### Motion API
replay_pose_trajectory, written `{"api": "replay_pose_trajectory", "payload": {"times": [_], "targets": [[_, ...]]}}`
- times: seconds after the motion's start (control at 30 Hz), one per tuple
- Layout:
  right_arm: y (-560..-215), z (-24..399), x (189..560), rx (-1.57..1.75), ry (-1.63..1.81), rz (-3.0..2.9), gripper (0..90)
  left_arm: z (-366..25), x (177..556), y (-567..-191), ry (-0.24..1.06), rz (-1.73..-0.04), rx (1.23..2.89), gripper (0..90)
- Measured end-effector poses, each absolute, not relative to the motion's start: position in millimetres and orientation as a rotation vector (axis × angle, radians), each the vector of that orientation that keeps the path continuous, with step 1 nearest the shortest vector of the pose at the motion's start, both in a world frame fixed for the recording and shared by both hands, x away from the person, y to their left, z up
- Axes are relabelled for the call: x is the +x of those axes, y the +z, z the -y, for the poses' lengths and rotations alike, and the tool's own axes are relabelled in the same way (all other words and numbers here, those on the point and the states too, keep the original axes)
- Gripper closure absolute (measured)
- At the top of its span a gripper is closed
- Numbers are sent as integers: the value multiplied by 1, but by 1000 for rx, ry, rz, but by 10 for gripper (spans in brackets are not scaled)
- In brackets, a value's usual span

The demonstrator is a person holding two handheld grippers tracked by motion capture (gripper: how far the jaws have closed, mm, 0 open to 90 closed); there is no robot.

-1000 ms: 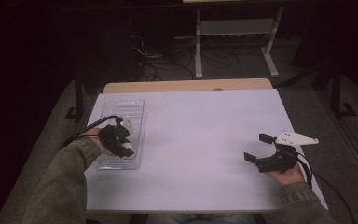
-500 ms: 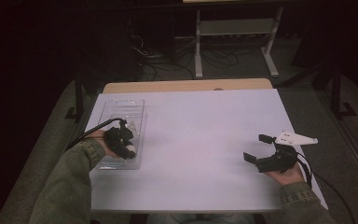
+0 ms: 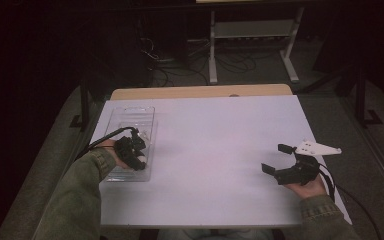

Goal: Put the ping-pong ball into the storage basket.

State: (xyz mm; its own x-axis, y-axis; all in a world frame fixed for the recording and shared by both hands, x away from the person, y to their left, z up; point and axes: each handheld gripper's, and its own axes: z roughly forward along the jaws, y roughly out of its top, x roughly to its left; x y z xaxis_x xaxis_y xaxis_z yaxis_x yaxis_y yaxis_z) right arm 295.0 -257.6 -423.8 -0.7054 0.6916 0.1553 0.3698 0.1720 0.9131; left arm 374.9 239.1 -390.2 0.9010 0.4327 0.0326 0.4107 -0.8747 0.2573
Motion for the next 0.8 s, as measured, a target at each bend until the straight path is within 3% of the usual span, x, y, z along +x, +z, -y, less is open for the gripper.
{"api": "replay_pose_trajectory", "payload": {"times": [0.37, 0.8], "targets": [[-424, 258, 295, 1018, 1550, -2161, 0, -241, 374, -390, 189, -669, 2824, 437], [-424, 258, 295, 1018, 1551, -2165, 0, -248, 375, -381, 168, -746, 2786, 230]]}}
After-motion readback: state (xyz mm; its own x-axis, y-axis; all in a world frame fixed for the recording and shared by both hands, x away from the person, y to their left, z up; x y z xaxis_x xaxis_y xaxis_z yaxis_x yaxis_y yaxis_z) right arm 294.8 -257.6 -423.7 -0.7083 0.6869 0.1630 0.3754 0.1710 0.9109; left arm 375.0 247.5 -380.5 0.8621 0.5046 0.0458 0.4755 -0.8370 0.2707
